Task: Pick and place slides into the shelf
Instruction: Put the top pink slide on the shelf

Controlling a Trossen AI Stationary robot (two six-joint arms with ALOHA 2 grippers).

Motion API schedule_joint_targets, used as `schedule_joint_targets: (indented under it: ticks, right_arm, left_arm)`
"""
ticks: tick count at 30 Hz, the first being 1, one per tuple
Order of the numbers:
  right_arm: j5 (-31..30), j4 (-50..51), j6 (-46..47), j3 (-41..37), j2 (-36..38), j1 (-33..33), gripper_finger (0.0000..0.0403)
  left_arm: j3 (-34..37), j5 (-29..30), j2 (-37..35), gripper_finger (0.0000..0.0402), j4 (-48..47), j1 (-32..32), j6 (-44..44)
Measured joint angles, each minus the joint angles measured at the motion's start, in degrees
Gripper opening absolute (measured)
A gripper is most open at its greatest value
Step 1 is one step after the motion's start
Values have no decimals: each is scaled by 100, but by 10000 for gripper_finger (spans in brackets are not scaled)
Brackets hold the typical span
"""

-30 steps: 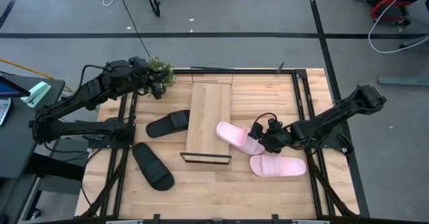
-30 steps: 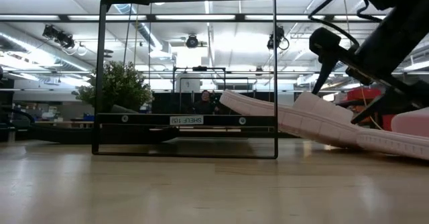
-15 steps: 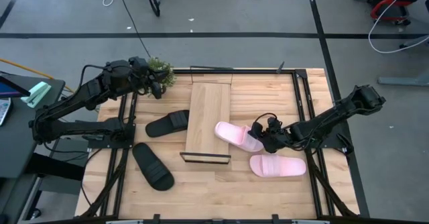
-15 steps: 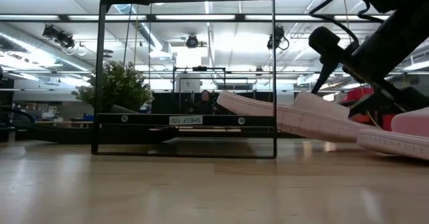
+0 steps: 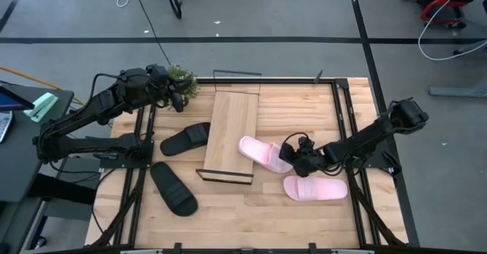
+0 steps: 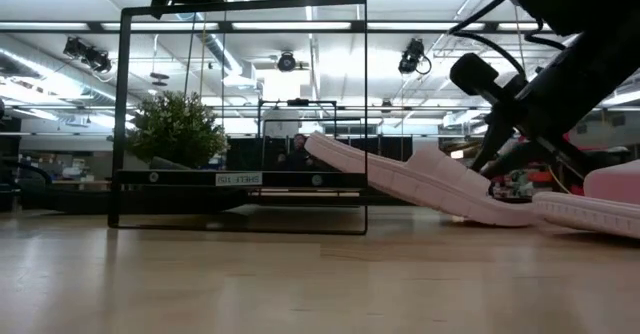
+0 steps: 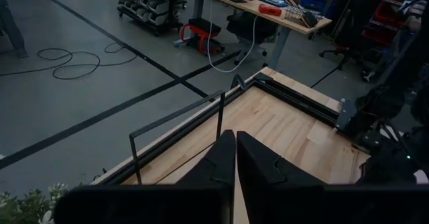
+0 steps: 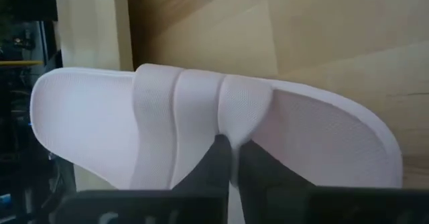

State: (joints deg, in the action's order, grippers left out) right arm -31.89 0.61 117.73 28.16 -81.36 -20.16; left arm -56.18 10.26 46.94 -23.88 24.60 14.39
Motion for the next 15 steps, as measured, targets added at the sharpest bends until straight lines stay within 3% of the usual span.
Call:
schedule_joint_targets:
  ticks: [15]
  right_arm:
    - [-693, 373, -992, 253, 1387, -175, 7]
  left_arm:
    - [0, 2, 2, 24, 0, -2, -7]
